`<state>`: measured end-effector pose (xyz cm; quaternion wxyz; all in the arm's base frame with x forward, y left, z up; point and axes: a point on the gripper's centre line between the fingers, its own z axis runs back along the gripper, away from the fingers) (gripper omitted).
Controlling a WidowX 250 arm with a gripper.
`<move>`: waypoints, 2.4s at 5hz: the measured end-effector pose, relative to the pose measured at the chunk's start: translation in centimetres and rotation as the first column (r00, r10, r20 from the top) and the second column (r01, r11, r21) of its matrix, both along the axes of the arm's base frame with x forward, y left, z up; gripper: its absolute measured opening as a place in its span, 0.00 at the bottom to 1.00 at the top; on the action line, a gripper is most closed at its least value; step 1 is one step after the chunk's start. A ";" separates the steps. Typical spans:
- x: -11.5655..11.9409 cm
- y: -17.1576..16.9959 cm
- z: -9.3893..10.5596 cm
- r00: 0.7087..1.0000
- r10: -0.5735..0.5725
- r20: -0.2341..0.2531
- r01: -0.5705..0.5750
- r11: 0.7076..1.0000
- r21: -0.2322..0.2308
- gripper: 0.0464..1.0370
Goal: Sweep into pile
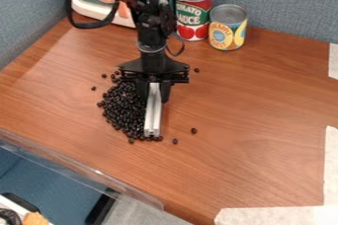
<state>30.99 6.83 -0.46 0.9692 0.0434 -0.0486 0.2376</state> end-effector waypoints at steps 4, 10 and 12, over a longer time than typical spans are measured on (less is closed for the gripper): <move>0.4 -0.8 3.1 0.997 -0.079 0.018 0.080 0.995 -0.055 0.33; 6.7 -14.6 0.1 0.917 -0.399 0.002 0.395 0.907 -0.148 0.33; 4.6 -15.5 -0.2 0.916 -0.402 0.011 0.400 0.907 -0.132 0.33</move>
